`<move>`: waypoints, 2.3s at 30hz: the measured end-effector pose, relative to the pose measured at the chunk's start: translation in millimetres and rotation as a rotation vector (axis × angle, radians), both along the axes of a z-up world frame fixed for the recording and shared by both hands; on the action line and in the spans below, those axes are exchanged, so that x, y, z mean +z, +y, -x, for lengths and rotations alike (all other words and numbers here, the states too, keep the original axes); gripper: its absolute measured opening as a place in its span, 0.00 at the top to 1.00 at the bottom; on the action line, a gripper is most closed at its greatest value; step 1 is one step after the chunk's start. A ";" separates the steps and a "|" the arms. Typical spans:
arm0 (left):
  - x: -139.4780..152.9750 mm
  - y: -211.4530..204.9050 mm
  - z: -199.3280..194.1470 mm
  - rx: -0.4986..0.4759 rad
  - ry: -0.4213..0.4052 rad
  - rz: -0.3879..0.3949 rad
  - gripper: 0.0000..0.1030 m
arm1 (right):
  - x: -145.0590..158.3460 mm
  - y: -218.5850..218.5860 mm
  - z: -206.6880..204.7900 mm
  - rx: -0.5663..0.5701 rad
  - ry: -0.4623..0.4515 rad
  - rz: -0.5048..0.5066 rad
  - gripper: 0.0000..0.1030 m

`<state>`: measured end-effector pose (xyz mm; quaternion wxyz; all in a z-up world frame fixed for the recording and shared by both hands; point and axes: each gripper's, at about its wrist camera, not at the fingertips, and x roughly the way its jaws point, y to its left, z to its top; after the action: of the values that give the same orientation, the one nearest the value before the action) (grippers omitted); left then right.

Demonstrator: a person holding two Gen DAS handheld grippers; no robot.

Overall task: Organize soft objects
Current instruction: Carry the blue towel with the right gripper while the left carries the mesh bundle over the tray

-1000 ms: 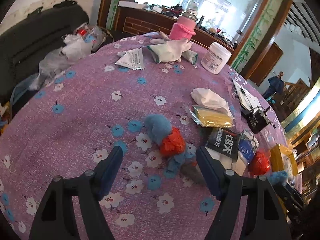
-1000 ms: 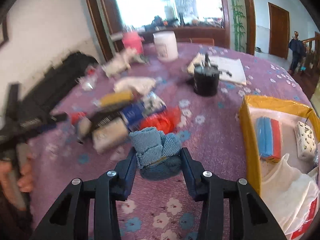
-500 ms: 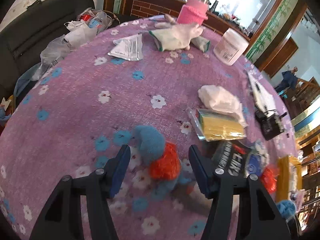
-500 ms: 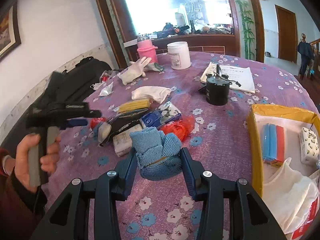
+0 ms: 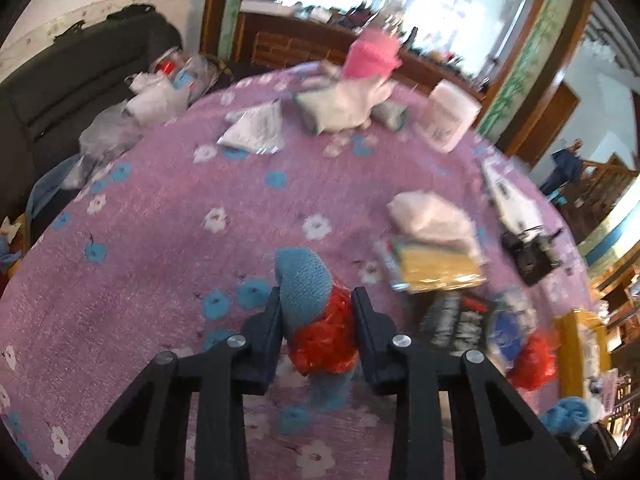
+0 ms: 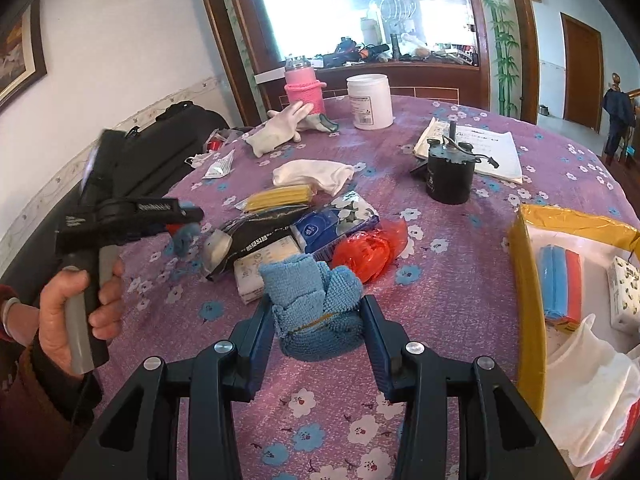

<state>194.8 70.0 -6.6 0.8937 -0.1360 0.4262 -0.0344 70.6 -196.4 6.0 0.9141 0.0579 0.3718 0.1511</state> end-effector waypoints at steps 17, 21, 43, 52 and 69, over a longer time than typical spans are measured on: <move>23.0 -106.0 55.5 -0.385 -0.170 -0.071 0.69 | 11.3 -32.9 -0.7 -0.109 -0.020 -0.046 0.55; 20.9 -126.0 69.5 -0.449 -0.193 -0.122 0.69 | 12.6 -41.8 -2.1 -0.135 -0.018 -0.055 0.55; 27.0 -173.1 96.5 -0.572 -0.215 -0.190 0.69 | 22.5 -88.7 0.7 -0.258 -0.014 -0.079 0.55; 48.2 -241.1 131.3 -0.696 -0.239 -0.141 0.69 | 34.2 -153.1 13.8 -0.399 -0.024 -0.170 0.55; 12.0 -339.0 170.4 -0.844 -0.117 -0.066 0.69 | 5.2 -251.4 22.3 -0.597 0.111 -0.262 0.54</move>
<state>24.4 -269.0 5.3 0.8278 0.0812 0.3938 -0.3913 48.3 -447.8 11.2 0.8812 0.2894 0.3651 -0.0805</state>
